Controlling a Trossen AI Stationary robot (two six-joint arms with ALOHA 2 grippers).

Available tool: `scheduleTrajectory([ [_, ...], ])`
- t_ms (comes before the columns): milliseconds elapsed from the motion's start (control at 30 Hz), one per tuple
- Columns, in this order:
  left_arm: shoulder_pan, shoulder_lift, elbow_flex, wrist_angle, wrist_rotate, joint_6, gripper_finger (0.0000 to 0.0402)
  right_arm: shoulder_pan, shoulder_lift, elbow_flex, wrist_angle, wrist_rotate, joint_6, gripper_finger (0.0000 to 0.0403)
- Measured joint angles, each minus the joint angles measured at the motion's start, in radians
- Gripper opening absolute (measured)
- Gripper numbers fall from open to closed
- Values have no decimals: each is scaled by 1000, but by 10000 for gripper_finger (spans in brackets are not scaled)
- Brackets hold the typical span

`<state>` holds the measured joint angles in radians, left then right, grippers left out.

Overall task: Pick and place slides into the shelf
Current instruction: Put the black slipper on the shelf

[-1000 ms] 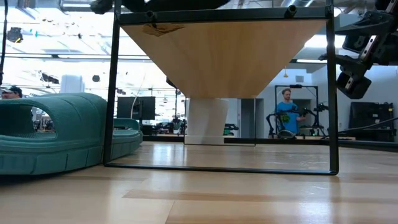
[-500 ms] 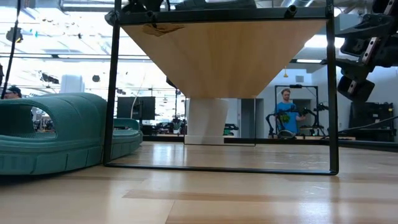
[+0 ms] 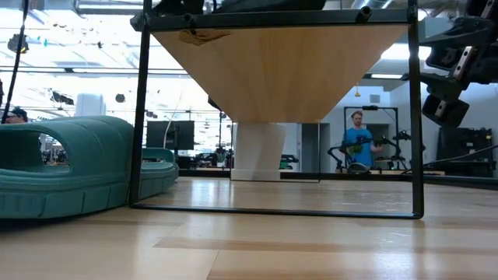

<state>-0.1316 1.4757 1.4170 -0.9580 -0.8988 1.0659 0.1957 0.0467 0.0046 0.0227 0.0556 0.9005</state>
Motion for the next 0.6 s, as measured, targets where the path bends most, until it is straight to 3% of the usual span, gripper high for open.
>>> scheduleTrajectory([
  [300, -22, 16, 0, -141, 2, -173, 0, 0, 0, 0, -1, -6, -1, 178],
  [600, -21, 71, -2, -152, 69, -130, 0, 0, 7, 0, -2, -7, -2, 178],
])
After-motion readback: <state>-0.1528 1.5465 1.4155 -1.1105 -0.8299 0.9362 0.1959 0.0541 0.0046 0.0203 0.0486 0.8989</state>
